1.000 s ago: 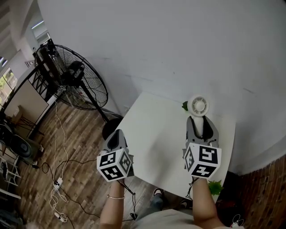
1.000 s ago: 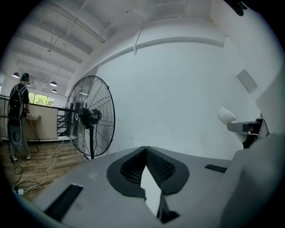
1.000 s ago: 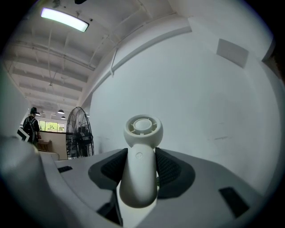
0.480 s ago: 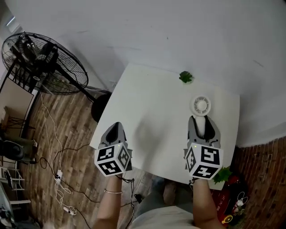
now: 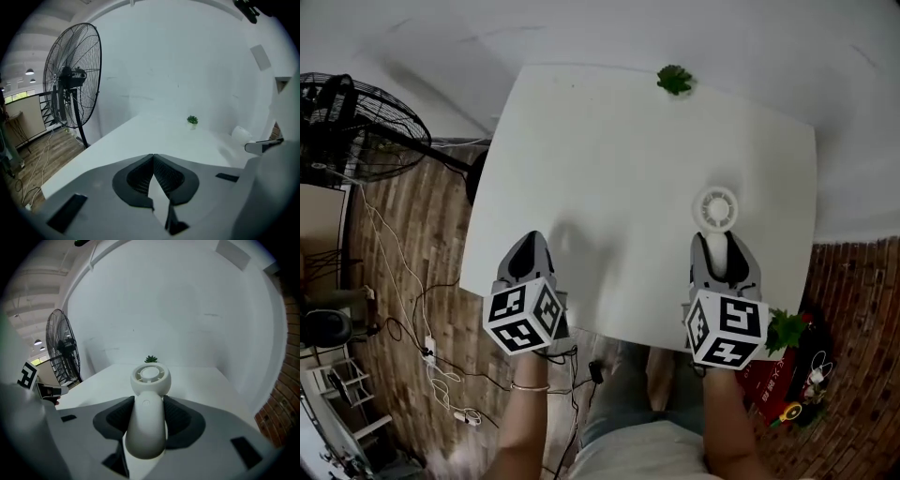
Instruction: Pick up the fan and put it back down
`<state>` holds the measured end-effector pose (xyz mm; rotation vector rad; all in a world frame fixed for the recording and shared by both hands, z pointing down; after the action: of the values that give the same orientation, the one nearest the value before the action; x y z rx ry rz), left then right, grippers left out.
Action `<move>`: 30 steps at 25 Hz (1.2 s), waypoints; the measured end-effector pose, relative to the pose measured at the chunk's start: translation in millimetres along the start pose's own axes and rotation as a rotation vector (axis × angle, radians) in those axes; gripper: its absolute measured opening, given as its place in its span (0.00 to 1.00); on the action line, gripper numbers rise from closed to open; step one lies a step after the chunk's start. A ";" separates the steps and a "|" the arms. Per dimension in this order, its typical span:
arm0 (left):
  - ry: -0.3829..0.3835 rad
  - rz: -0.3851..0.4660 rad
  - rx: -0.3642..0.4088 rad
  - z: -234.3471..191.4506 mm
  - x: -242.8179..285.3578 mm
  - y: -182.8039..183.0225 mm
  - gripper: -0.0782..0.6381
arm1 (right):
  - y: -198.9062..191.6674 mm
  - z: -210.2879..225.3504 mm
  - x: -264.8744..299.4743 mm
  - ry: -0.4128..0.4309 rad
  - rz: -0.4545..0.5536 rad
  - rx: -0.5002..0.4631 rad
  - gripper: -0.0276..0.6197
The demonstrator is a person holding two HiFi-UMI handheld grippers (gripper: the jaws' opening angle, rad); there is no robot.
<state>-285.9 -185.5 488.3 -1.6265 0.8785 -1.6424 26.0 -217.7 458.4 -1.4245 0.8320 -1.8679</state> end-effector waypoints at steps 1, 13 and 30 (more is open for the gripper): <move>-0.006 -0.010 0.004 1.4 3.5 -3.2 0.13 | -6.5 1.9 2.8 -0.006 -0.014 0.010 0.34; -0.043 -0.077 0.034 8.0 30.9 -17.4 0.13 | -45.6 13.6 23.2 -0.050 -0.108 0.080 0.34; -0.074 -0.103 0.055 11.9 49.9 -17.5 0.13 | -60.5 14.2 34.5 -0.109 -0.163 0.111 0.34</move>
<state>-274.5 -217.2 530.7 -1.7082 0.7168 -1.6496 25.9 -210.6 529.1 -1.5478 0.5646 -1.9050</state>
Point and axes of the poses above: the fingertips, and each gripper's own axes: x forward along the fingers, z to its right, y out of its top, the point moved 8 cm from there along -x, backward along the fingers, and after that the axes turned 11 degrees about x, right-handed, at the moved point
